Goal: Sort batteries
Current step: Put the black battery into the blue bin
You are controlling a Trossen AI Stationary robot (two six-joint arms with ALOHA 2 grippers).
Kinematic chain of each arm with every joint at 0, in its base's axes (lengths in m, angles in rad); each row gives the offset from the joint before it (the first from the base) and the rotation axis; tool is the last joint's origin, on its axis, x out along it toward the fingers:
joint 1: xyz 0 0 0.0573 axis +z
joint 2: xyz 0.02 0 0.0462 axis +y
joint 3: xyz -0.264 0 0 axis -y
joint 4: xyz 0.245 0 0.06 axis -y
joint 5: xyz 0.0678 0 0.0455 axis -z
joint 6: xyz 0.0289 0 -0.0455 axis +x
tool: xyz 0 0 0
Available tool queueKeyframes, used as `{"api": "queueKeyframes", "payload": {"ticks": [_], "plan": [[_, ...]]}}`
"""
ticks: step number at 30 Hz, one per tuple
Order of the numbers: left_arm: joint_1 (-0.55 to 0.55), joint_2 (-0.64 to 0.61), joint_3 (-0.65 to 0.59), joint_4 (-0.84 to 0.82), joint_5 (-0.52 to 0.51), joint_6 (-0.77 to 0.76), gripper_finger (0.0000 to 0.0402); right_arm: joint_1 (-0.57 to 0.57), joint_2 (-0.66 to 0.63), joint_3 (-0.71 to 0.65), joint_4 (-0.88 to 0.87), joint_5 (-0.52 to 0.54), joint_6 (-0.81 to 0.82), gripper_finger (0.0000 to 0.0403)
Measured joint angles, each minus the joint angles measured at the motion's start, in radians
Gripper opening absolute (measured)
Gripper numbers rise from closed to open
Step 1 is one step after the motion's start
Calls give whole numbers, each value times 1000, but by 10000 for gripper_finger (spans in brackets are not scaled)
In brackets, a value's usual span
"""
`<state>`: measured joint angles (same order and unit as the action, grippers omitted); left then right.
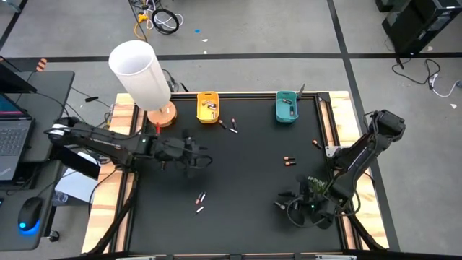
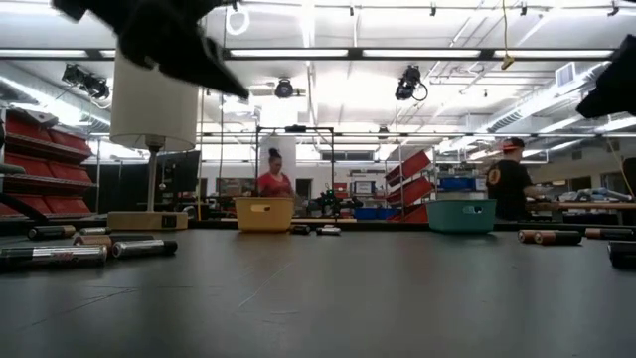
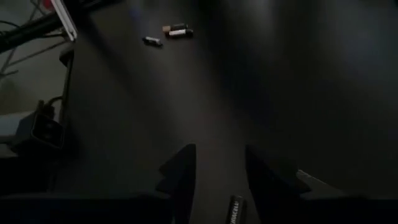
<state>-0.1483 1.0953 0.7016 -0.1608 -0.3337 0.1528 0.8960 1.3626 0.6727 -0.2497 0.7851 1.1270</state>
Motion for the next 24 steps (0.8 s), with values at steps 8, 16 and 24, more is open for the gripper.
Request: {"api": "queueKeyframes", "payload": {"ticks": [8,16,24], "plan": [[-3,-85,-170,172,-2,-25,131,-92,48,99,-142,-245,3,146],[-3,-87,-184,190,-6,-64,131,-120,204,240,-346,-380,29,146],[-3,-88,-184,195,-7,-72,131,-113,326,326,-416,-425,61,146]]}}
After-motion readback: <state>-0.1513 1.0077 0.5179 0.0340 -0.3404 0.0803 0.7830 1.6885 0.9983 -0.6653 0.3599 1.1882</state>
